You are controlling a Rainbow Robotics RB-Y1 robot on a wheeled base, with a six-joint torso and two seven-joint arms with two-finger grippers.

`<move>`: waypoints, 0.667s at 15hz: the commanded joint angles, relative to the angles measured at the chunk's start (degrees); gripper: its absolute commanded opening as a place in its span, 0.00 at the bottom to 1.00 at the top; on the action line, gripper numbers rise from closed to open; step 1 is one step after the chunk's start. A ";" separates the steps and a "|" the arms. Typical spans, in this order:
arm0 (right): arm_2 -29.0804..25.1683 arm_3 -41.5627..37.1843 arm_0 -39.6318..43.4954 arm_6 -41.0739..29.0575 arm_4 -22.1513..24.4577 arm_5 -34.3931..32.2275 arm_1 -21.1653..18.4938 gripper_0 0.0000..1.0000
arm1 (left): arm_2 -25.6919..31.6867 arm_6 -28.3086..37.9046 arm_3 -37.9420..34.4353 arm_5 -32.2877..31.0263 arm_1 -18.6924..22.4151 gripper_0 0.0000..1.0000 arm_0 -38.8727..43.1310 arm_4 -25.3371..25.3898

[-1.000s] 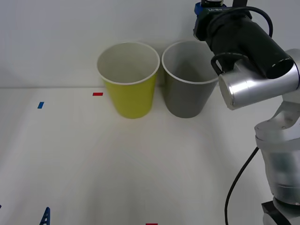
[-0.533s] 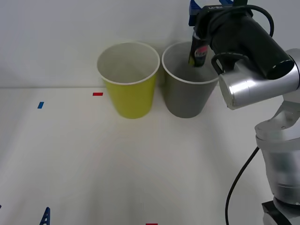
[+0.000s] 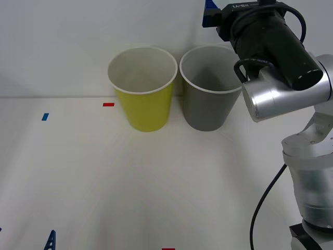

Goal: Put cans in the gray bin and PET bottles in the light green bin.

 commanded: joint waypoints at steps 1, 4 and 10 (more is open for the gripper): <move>-0.16 -0.04 -0.04 -0.10 0.29 0.05 0.02 1.00 | 0.00 0.00 0.00 0.00 0.00 1.00 0.00 0.00; -0.69 -1.79 0.93 -0.28 1.79 0.23 0.46 1.00 | 0.00 0.00 0.00 0.00 0.00 1.00 0.00 0.00; -0.51 -19.37 14.99 0.69 1.87 3.48 -0.16 1.00 | 0.00 0.00 0.00 0.00 0.00 1.00 0.00 0.00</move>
